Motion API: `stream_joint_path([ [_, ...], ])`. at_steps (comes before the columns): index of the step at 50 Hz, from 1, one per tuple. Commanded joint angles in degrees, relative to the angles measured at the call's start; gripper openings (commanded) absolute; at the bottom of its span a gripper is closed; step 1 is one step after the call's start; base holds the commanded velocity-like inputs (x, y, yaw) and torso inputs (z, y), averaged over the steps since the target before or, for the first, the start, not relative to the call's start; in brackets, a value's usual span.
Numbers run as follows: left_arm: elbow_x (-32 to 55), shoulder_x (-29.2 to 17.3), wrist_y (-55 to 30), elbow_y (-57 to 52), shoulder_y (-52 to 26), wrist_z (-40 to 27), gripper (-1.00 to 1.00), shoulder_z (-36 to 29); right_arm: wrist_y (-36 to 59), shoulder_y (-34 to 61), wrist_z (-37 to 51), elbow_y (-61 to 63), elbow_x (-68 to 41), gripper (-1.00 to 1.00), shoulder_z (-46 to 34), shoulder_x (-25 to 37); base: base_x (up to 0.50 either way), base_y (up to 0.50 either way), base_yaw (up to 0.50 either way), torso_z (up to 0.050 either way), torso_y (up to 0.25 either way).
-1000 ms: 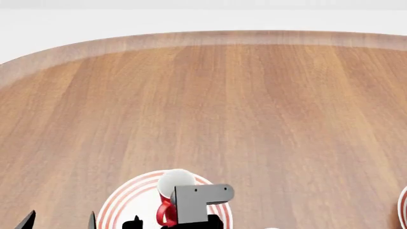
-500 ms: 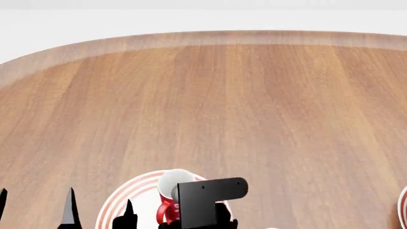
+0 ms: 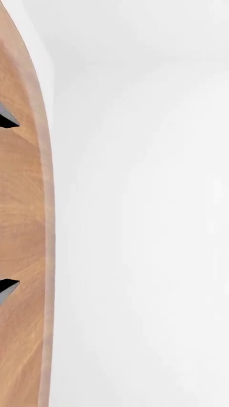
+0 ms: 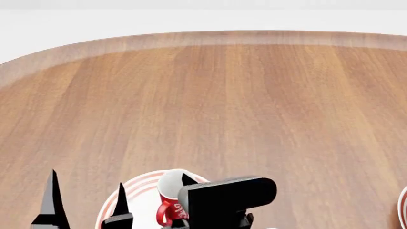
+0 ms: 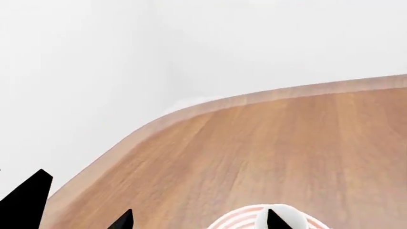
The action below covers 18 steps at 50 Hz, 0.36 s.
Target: Put the red mug on the left plate.
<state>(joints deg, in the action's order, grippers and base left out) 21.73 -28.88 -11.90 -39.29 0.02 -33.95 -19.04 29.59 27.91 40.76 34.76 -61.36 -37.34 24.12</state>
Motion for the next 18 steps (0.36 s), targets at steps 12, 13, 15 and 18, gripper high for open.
stream_joint_path([
  [12,3.28,-4.38,-8.7,-13.44,-0.83,-4.16,1.0,2.23,0.13,-0.3,6.95,15.35,-3.64,1.0,2.32,4.16,0.0,0.0,0.0,0.0,0.0],
  [13,3.76,-4.8,-9.61,-14.85,-0.97,-4.7,1.0,2.61,0.3,-0.06,7.98,17.29,-4.36,1.0,2.48,4.46,0.0,0.0,0.0,0.0,0.0],
  [15,4.39,-5.19,-10.73,-16.5,-1.33,-5.3,1.0,2.85,0.31,0.17,8.51,18.18,-4.89,1.0,2.64,4.66,0.0,0.0,0.0,0.0,0.0],
  [18,5.01,-5.72,-11.82,-18.42,-1.67,-6.0,1.0,3.01,0.31,0.49,9.62,19.81,-5.45,1.0,2.94,4.99,0.0,0.0,0.0,0.0,0.0],
])
